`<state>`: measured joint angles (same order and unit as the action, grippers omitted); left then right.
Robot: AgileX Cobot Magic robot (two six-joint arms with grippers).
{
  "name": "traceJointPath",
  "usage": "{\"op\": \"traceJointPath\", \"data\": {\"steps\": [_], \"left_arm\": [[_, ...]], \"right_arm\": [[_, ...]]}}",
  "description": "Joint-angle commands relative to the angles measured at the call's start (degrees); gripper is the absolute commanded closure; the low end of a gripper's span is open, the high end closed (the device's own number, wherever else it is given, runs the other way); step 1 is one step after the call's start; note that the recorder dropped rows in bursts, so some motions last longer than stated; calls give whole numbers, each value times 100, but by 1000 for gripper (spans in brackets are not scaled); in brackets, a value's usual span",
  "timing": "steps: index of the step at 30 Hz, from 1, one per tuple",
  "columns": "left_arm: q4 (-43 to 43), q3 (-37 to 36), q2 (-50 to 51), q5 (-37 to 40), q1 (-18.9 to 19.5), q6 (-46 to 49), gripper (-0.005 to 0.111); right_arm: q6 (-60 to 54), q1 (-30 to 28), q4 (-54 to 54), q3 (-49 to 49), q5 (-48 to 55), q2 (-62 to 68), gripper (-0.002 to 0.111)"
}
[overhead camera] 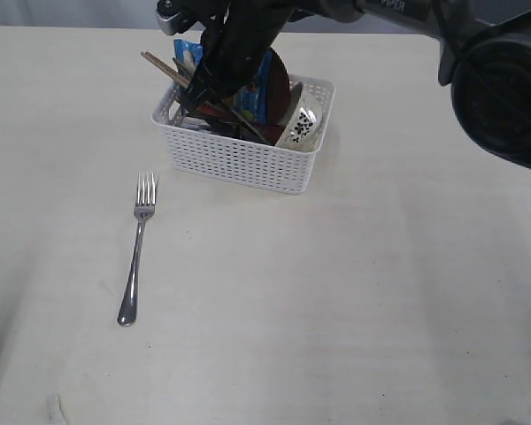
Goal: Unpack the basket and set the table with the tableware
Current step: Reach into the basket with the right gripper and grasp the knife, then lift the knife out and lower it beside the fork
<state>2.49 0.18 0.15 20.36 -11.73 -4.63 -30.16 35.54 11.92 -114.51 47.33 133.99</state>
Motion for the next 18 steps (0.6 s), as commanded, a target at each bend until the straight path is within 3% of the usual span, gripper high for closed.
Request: {"op": "traceJointPath", "data": {"steps": [1,18], "left_arm": [[52,-18,-15,-61,-29,-24,107],[52,-18,-15,-61,-29,-24,107]], "right_arm": [[-33,3,90,-4,95,-168,109],[17,3,965,-4,324,-1413,109]]}}
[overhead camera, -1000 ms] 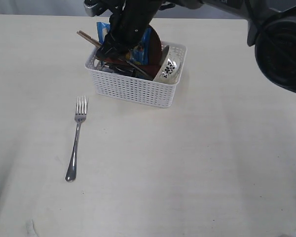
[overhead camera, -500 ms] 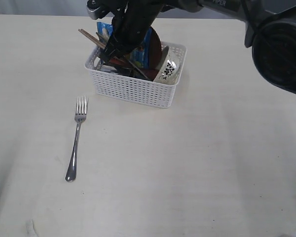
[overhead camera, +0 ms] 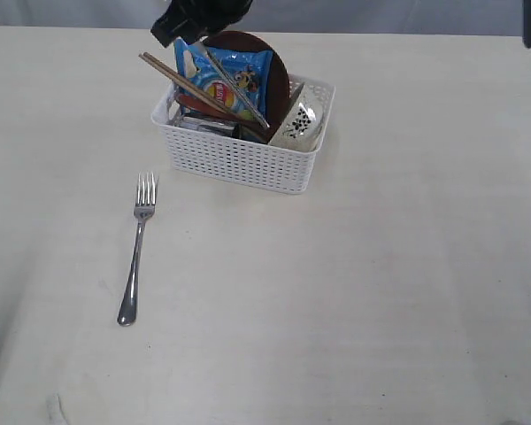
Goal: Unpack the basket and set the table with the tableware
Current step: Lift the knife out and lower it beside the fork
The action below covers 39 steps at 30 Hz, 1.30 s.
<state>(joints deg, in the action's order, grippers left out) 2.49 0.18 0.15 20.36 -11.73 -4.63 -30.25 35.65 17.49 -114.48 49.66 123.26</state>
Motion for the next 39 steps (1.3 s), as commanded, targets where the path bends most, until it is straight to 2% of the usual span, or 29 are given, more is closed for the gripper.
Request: {"op": "traceJointPath", "data": {"steps": [1,13,20,22,25,26,28,32,35,39], "left_arm": [[52,-18,-15,-61,-29,-24,107],[52,-18,-15,-61,-29,-24,107],[52,-18,-15,-61,-29,-24,107],[52,-18,-15,-61,-29,-24,107],[52,-18,-15,-61,-29,-24,107],[52,-18,-15,-61,-29,-24,107],[52,-18,-15,-61,-29,-24,107],[52,-18,-15,-61,-29,-24,107],[52,-18,-15,-61,-29,-24,107],[52,-18,-15,-61,-29,-24,107]], "right_arm": [[27,-8,499,-7,109,-411,109],[301,-8,2586,69,759,-778,109],[392,-8,4280,1064,671,-769,109],[177,68,5214,1773,271,-769,109],[-596,615,6490,2879,-609,-769,109],[-640,769,6610,3050,-822,-769,109],[-520,1330,6813,3433,-1909,-769,109],[-90,2047,6898,3528,-3360,-704,109],[172,2105,6887,3528,-3511,-459,109],[197,1768,6848,3528,-2964,-92,109]]}}
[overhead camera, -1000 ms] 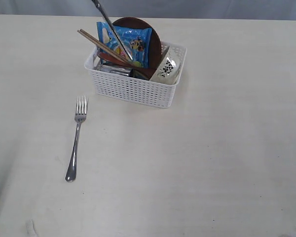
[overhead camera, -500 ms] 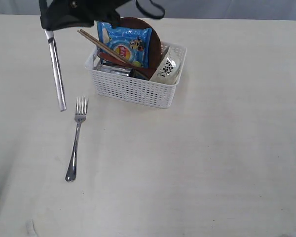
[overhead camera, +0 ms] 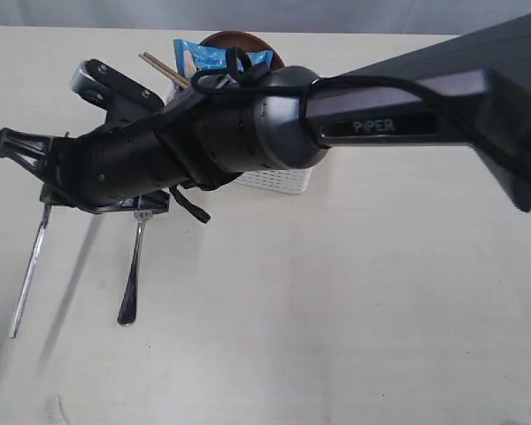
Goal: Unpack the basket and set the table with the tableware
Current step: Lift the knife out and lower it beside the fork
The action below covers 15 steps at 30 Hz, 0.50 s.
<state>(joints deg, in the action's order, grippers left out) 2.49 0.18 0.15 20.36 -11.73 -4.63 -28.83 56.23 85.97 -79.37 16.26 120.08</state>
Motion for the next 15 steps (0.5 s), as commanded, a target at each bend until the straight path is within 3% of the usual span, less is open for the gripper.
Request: {"op": "traceJointPath", "data": {"steps": [1,15], "left_arm": [[52,-18,-15,-61,-29,-24,107],[52,-18,-15,-61,-29,-24,107]], "right_arm": [[55,-367,-2,17,520,288,109],[-79,-698,-356,17,933,551,109]]}}
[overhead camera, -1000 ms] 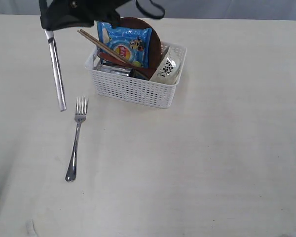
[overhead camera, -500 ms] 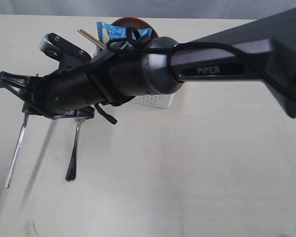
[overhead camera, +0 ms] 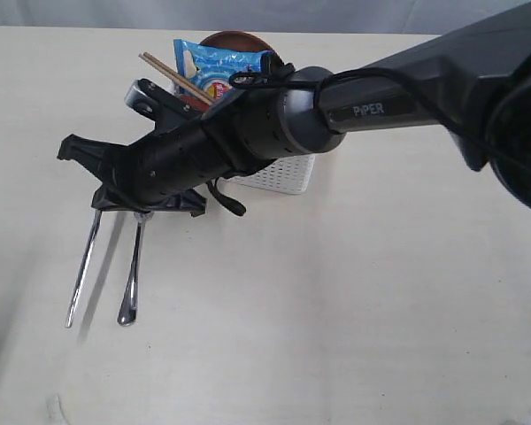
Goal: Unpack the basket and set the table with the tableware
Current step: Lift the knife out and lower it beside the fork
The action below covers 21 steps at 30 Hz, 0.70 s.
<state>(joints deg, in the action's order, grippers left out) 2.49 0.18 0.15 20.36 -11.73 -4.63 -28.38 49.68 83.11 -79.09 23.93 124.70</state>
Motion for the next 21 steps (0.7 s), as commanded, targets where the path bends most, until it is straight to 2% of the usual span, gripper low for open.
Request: {"op": "traceJointPath", "data": {"steps": [1,21], "left_arm": [[52,-18,-15,-61,-29,-24,107],[52,-18,-15,-61,-29,-24,107]], "right_arm": [[-153,-43,-69,-10,181,113,109],[-280,-43,-70,-240,38,465,109]]}}
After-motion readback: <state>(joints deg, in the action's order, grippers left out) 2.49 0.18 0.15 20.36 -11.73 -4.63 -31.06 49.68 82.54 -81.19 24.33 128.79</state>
